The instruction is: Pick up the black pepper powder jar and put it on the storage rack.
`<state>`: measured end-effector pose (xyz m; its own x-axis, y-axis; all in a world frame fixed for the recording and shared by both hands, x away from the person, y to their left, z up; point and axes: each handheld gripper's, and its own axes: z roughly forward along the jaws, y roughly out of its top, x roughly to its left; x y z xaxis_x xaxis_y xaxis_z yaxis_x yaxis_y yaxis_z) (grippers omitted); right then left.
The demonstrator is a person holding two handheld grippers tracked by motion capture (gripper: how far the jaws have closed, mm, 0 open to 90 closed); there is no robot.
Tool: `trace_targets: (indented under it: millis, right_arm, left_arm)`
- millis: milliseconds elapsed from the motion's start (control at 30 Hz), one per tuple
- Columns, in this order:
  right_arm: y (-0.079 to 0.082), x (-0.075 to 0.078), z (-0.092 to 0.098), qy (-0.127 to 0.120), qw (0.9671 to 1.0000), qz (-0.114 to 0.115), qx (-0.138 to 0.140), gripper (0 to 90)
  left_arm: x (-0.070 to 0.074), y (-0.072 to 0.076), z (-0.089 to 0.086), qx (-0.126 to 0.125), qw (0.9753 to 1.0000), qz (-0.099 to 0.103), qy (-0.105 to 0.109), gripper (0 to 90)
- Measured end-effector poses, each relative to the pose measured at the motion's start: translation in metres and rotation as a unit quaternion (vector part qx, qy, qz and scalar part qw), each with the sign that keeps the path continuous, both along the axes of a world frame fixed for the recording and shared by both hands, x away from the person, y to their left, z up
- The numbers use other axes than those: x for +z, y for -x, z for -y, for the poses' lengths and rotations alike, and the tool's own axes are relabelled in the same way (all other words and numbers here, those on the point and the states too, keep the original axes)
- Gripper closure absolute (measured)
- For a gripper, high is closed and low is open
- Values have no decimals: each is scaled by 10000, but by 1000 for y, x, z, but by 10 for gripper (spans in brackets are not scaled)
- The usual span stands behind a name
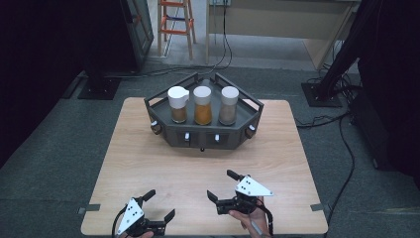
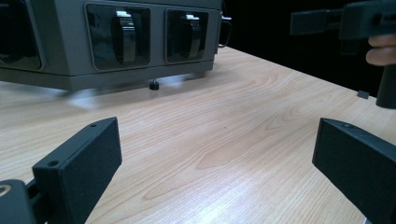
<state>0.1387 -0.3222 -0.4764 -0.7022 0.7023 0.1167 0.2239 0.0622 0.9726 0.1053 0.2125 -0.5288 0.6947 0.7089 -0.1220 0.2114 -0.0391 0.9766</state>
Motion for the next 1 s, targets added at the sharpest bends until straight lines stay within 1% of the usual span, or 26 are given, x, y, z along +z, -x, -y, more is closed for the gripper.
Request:
trace_targets:
  millis: [200, 400, 567, 833, 1000]
  right_arm:
    - [4, -10, -1, 34, 9999, -60, 83, 15]
    - [5, -16, -2, 95, 9998, -43, 143, 15]
    - [6, -22, -1, 120, 9997, -110, 189, 15]
    - [6, -27, 1, 148, 9995, -195, 216, 15]
    - [7, -27, 1, 119, 9995, -187, 241, 15]
  left_arm:
    - [-1, 0, 0, 17, 10000, -3, 24, 12]
    - [-2, -1, 1, 12, 10000, -14, 49, 12]
    - [-2, -1, 1, 11, 10000, -9, 51, 12]
    - [-1, 0, 1, 3, 10000, 16, 44, 12]
    - [-2, 0, 1, 23, 10000, -6, 49, 12]
